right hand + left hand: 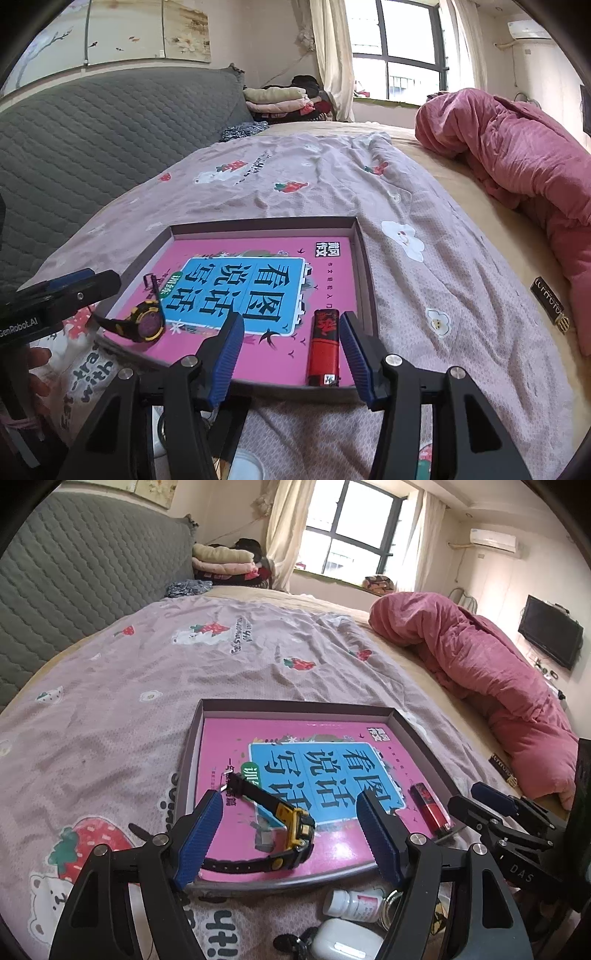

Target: Organize rigid objects

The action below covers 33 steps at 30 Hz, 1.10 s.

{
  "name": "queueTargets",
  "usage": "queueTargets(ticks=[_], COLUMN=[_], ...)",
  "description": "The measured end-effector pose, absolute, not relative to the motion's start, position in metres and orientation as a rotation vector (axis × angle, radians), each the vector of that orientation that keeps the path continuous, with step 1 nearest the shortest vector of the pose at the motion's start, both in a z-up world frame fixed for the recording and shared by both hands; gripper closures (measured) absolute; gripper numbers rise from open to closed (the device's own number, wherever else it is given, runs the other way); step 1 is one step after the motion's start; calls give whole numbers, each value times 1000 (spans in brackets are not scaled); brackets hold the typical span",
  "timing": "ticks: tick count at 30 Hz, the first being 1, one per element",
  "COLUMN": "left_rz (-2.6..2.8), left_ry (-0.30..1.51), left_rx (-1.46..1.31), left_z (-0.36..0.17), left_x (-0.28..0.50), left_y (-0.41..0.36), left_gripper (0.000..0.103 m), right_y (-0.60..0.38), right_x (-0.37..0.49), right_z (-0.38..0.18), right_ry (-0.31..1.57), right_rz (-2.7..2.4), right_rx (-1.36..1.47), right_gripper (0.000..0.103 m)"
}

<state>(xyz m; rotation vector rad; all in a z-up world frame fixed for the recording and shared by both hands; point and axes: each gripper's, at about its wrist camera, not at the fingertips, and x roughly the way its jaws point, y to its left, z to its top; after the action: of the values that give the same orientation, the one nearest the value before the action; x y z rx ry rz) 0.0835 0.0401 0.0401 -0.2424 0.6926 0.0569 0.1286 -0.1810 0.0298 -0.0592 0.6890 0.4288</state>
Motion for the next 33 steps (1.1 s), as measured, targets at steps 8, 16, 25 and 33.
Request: queueTargets(ticks=[8, 16, 25, 33], left_rz=[47, 48, 66, 83], left_ry=[697, 702, 712, 719], left_rx=[-229, -212, -195, -208], left_z=[46, 50, 53, 54], left_x=[69, 55, 42, 32], left_y=[35, 31, 34, 43], left_gripper=[27, 27, 27, 27], right_y=[-187, -191, -200, -201], right_x=[118, 102, 91, 81], right_z=[31, 37, 44, 47], right_ry=[689, 677, 679, 683], right_rz=[400, 399, 401, 410], right_rx=[-59, -69, -48, -58], right_gripper=[40, 40, 40, 40])
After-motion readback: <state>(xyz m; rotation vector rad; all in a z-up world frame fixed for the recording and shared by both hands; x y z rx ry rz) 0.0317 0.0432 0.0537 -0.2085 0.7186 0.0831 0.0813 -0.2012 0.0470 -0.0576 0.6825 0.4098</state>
